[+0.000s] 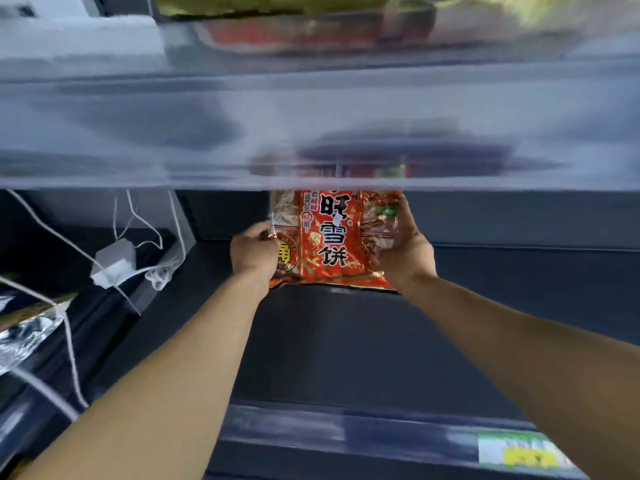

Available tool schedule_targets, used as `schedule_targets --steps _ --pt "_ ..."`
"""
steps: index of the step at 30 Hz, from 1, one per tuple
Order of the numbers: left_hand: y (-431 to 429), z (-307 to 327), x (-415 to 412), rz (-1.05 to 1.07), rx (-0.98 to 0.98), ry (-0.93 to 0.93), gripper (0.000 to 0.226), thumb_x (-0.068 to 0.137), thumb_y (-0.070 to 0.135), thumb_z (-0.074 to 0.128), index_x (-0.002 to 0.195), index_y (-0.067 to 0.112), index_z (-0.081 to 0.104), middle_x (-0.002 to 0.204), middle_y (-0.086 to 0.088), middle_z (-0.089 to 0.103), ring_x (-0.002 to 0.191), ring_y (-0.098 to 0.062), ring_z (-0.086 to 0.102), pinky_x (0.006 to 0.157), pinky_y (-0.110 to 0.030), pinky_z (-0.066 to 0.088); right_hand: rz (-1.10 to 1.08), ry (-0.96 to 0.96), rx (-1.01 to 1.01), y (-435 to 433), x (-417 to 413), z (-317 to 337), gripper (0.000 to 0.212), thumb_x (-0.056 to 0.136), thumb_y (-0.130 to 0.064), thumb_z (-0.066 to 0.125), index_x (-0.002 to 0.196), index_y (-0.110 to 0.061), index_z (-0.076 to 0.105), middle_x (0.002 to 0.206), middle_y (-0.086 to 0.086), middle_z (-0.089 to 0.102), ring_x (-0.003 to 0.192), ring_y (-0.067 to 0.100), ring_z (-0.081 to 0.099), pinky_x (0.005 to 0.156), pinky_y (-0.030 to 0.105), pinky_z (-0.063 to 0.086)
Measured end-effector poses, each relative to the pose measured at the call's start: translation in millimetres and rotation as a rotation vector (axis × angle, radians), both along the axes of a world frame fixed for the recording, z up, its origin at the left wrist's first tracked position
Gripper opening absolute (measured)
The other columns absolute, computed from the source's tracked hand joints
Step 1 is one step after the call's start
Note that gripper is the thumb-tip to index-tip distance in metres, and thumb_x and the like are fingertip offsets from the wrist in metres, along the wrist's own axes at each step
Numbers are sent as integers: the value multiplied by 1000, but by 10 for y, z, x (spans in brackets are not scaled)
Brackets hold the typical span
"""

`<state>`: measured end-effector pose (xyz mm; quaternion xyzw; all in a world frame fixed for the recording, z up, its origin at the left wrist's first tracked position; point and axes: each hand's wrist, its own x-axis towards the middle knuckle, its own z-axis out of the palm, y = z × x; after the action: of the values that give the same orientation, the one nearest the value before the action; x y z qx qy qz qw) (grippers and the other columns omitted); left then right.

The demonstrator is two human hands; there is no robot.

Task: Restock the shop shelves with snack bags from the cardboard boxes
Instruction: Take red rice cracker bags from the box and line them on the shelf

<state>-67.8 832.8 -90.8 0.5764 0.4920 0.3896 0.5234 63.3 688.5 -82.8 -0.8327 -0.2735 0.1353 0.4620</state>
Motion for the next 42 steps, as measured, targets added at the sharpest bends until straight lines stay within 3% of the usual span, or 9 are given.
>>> schedule_targets --steps 10,13,15,21,25,28,32,36,42 --pt "127 -107 -16 -48 82 117 37 89 3 58 124 15 57 108 3 62 92 -15 62 68 -25 50 98 148 149 185 39 -301 99 83 -8 63 146 -50 0 134 -10 53 98 14 62 52 15 46" --pt "60 -105 -51 16 74 177 50 88 10 61 135 13 46 131 -6 52 105 -20 60 72 -23 47 50 127 120 94 26 -261 93 82 -14 63 149 -39 3 146 -7 41 125 22 49 83 33 54" --pt "-82 -50 -95 75 87 236 51 89 6 59 137 10 42 137 -9 44 102 -16 53 80 -20 41 6 105 94 -24 15 -232 85 84 -13 58 151 -29 9 151 -3 34 133 26 41 103 45 44" --pt "-816 151 -198 -23 226 341 22 88 3 54 109 2 63 109 -9 59 101 -24 58 86 -31 46 25 70 67 -724 -132 -65 66 87 -6 53 147 -20 29 150 2 35 130 26 43 105 45 41" --pt "-1703 371 -46 -234 209 351 27 93 3 52 117 8 60 118 -6 58 104 -16 54 82 -20 37 35 39 9 -1498 -159 90 57 90 -5 54 144 -14 36 147 5 40 129 22 44 102 28 39" --pt "-2408 445 263 -448 191 363 27 92 4 52 116 9 62 111 -5 60 95 -11 53 79 -20 39 -23 67 -6 -2221 -67 200 53 89 -6 54 140 -15 41 142 5 46 109 24 55 90 35 46" --pt "-3468 523 820 -727 222 331 24 88 1 52 105 10 66 90 0 58 84 -14 55 75 -20 41 -131 -11 -136 -3278 166 309 49 93 -10 51 141 -12 41 142 7 45 126 26 46 103 35 39" --pt "-4777 608 1455 -1069 212 316 24 89 -3 49 106 1 66 89 -5 60 71 -10 51 55 -8 39 -351 28 -174 -4551 480 308 45 95 -10 50 139 -13 43 141 6 47 126 22 47 93 25 36" --pt "-6589 450 2111 -1433 198 387 21 89 4 55 106 7 66 108 -13 67 96 -26 62 76 -28 46 -764 126 -229 -6349 732 181 40 90 -8 52 130 -12 54 132 7 55 121 25 51 99 32 40"
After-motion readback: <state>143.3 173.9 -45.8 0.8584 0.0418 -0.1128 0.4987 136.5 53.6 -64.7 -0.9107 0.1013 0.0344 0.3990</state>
